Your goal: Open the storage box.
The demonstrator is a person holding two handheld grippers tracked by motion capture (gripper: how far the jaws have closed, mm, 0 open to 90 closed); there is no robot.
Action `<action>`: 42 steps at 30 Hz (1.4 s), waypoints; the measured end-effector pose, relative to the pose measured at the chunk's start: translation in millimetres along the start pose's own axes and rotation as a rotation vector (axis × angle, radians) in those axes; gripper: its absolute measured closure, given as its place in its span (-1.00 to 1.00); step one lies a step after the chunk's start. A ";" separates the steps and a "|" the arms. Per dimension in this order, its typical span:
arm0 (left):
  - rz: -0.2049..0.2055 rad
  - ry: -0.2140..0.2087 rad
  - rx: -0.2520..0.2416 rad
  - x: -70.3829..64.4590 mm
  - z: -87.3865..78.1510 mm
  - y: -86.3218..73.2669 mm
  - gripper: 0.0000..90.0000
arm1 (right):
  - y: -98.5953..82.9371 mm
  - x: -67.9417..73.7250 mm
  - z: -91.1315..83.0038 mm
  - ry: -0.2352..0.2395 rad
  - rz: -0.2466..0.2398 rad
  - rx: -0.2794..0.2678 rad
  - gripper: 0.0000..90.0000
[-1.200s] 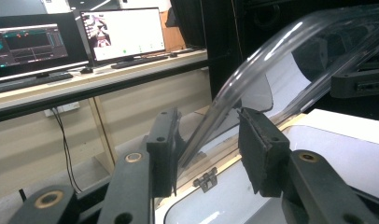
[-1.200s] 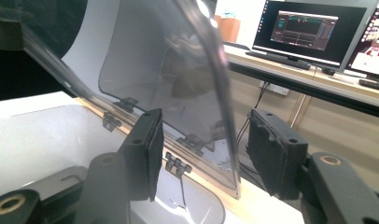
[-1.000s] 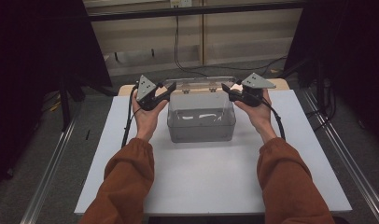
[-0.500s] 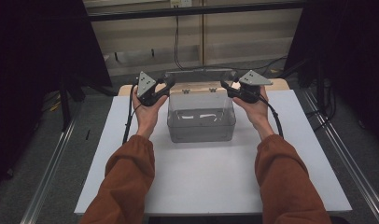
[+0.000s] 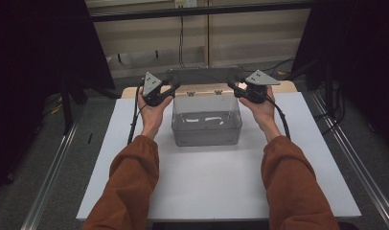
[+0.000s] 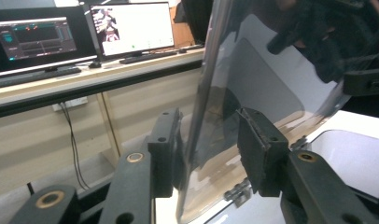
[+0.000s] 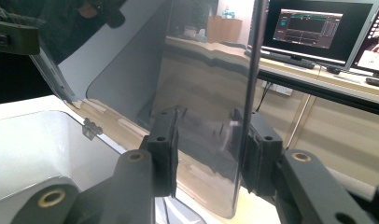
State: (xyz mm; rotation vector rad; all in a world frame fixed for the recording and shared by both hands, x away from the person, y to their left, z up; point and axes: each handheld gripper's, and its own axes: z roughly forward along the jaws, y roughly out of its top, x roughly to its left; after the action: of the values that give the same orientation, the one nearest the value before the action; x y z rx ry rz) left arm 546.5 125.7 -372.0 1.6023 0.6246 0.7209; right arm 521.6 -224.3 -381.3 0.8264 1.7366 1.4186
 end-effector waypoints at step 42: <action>-0.076 0.030 0.079 4.4 28.8 -23.6 0.34 | -24.2 -7.6 24.3 -0.013 0.093 0.056 0.26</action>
State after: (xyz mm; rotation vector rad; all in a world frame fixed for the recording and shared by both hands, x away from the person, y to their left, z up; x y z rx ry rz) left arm 571.0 113.5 -397.6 1.6340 0.7401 0.6728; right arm 545.6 -222.7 -407.0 0.9556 1.7551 1.4279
